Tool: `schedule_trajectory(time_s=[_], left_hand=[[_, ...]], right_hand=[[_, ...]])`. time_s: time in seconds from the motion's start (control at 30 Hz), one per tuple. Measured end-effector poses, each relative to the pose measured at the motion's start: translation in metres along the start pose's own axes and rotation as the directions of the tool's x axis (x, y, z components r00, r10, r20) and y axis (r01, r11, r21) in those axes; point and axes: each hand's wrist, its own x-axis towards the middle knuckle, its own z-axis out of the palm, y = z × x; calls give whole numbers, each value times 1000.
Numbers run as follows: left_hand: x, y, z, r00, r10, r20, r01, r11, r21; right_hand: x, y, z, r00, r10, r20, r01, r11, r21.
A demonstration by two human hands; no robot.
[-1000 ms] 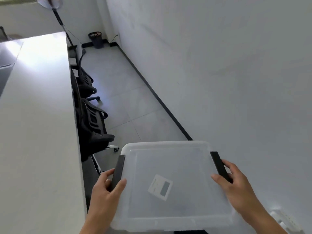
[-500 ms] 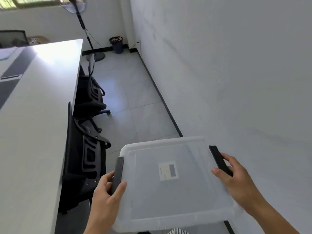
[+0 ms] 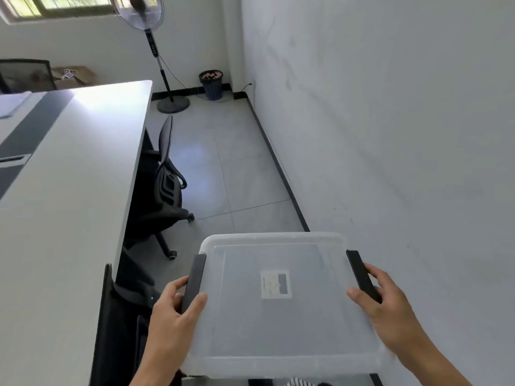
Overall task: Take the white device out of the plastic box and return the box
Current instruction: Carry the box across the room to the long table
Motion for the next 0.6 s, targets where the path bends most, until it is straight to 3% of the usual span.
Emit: schedule_trajectory(time_s=[0.2, 0.43, 0.6], left_hand=[[133, 54, 17, 999, 28, 27, -30, 998, 59], [299, 92, 53, 999, -43, -24, 44, 998, 47], [419, 152, 71, 995, -54, -82, 58, 997, 44]], right_hand=[[111, -72, 23, 998, -20, -53, 20, 1000, -3], [289, -127, 59, 1000, 6, -19, -7, 998, -56], [425, -208, 79, 999, -22, 33, 24, 997, -75]])
